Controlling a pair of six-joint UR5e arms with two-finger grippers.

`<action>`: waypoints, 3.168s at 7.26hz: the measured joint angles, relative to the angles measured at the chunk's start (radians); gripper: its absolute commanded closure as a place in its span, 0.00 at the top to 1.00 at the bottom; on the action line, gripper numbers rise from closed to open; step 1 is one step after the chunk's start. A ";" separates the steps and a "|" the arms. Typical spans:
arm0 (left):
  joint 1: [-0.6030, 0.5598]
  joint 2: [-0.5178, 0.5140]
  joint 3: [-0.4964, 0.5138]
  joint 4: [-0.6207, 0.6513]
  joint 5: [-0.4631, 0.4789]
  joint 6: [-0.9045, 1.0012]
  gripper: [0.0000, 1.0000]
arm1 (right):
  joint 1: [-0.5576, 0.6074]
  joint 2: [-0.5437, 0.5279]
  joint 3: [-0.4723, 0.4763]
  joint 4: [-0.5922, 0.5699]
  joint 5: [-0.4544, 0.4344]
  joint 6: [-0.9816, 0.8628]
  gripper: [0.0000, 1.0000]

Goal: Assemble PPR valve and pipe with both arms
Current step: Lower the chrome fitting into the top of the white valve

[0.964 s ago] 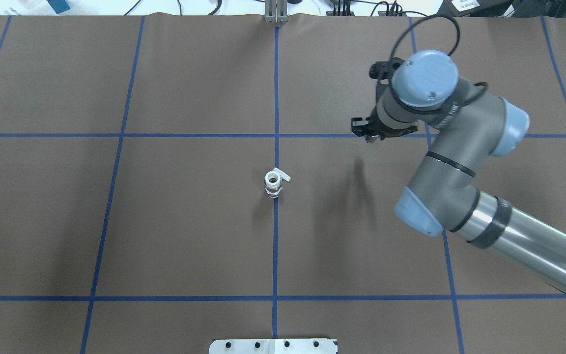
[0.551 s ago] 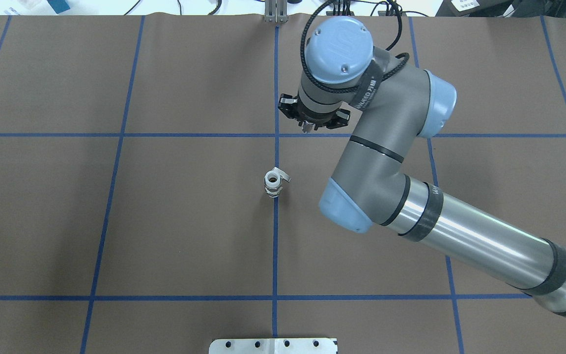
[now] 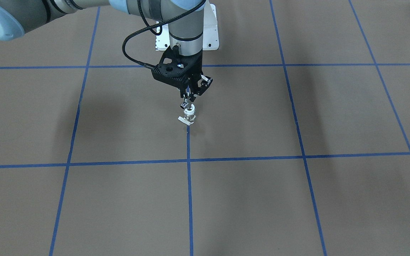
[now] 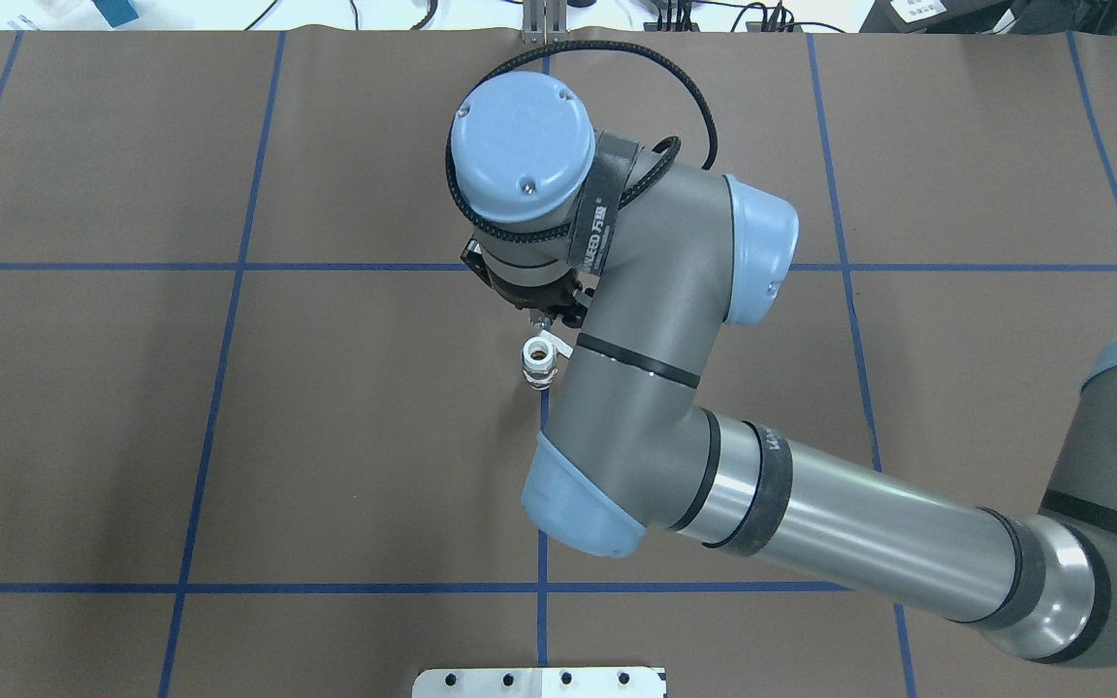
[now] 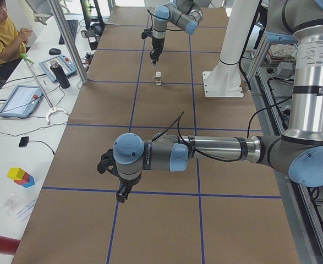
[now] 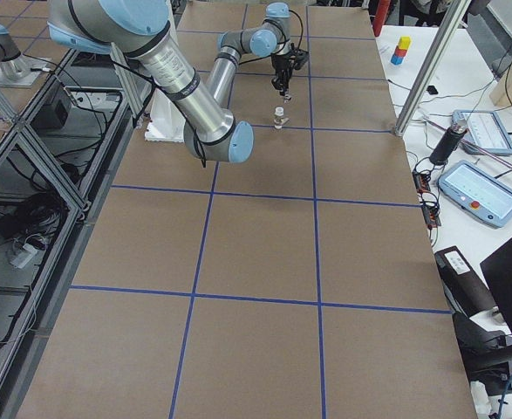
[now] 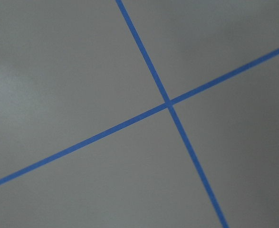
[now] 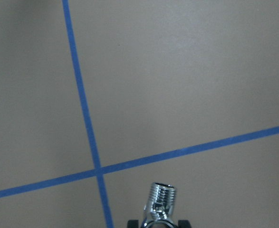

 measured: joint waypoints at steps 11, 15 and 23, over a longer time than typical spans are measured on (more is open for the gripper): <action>0.000 0.017 0.000 -0.020 -0.024 -0.024 1.00 | -0.055 -0.025 -0.023 0.049 -0.096 0.033 0.00; 0.000 0.017 0.000 -0.020 -0.024 -0.024 1.00 | -0.062 -0.033 -0.040 0.065 -0.104 0.033 0.00; 0.000 0.017 0.000 -0.020 -0.024 -0.024 1.00 | -0.071 -0.035 -0.041 0.066 -0.104 -0.021 1.00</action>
